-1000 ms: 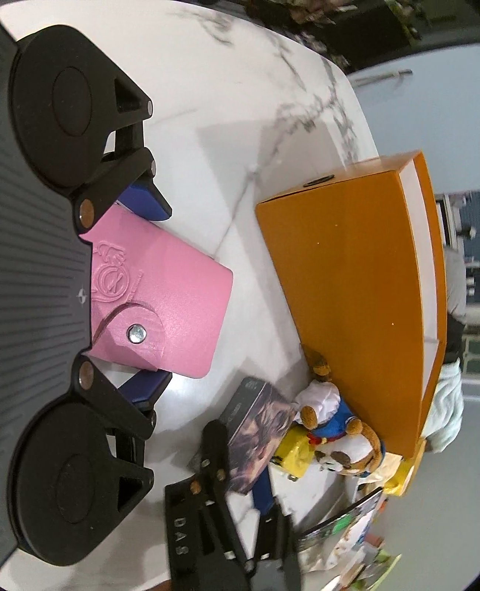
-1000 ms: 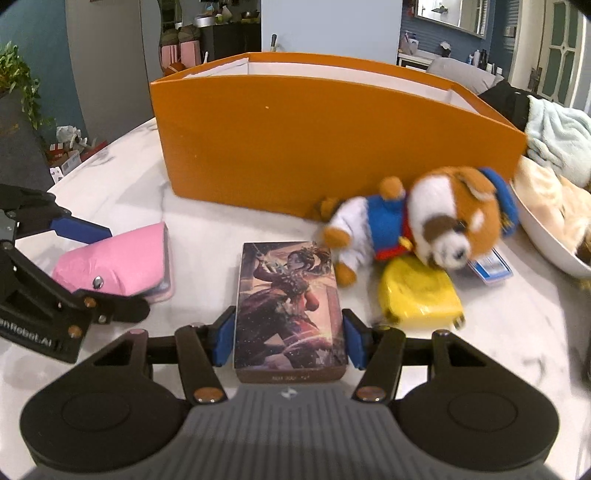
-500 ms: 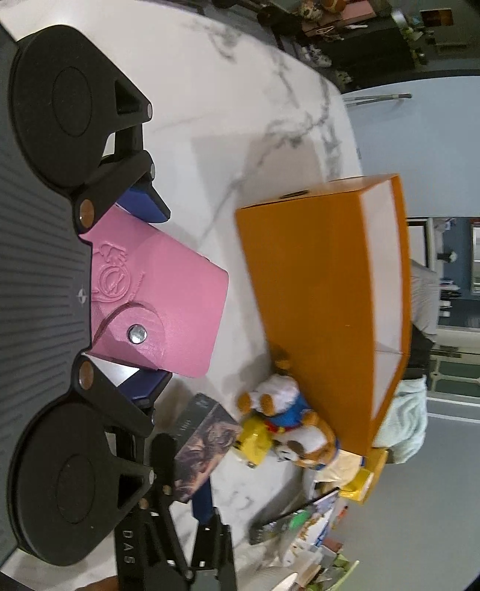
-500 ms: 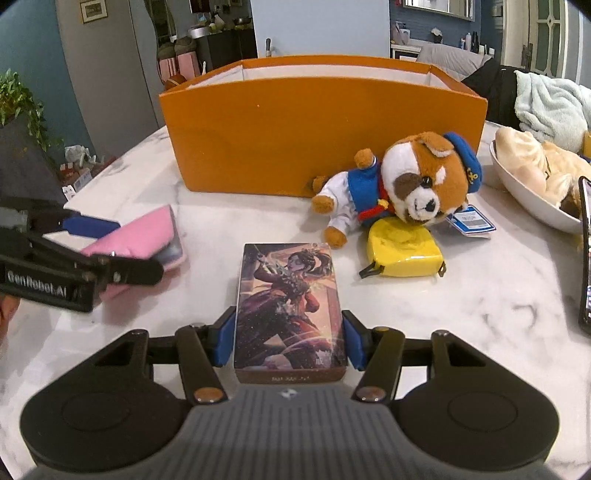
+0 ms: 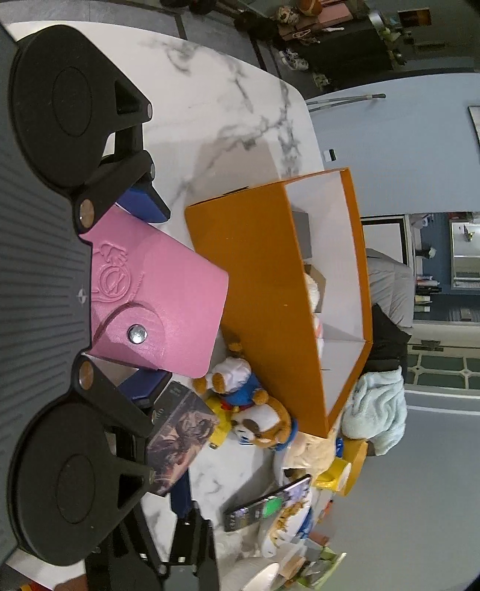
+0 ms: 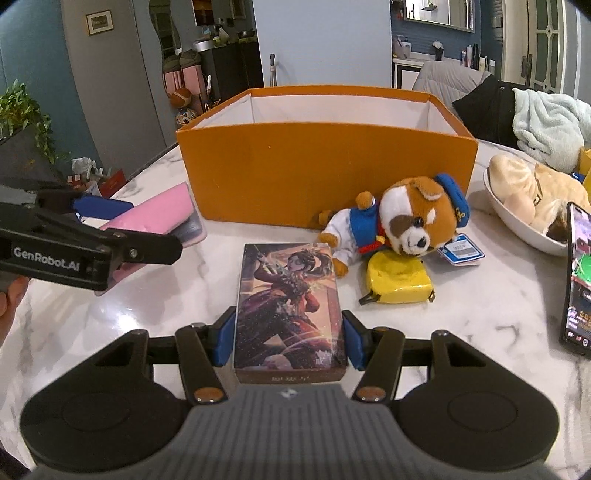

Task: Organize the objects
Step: 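Carry the pink wallet and card box with both tools over the orange box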

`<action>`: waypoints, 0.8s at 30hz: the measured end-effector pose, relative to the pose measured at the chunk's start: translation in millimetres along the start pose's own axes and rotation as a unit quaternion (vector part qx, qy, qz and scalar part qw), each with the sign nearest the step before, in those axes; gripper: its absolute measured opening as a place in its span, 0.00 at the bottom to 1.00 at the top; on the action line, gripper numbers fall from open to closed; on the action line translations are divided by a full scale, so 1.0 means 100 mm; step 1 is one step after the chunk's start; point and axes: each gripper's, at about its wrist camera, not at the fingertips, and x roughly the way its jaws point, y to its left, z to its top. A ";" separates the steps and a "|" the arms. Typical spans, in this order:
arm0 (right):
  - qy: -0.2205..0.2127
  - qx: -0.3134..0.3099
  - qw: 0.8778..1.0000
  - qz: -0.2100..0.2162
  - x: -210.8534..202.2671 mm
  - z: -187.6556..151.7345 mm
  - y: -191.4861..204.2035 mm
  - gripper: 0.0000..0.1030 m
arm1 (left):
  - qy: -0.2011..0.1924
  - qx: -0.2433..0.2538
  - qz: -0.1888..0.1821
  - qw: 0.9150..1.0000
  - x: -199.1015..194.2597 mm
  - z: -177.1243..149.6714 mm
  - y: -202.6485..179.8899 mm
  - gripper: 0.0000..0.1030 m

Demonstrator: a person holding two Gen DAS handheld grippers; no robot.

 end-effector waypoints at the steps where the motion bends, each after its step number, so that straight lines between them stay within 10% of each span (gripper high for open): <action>1: -0.001 -0.001 1.000 0.000 -0.02 0.02 0.00 0.58 | -0.003 -0.005 -0.002 1.000 -0.01 0.03 0.01 0.95; 24: -0.087 -0.049 0.994 -0.035 -0.02 1.40 -0.10 0.58 | -0.069 0.009 0.033 0.997 0.10 1.21 0.05 0.95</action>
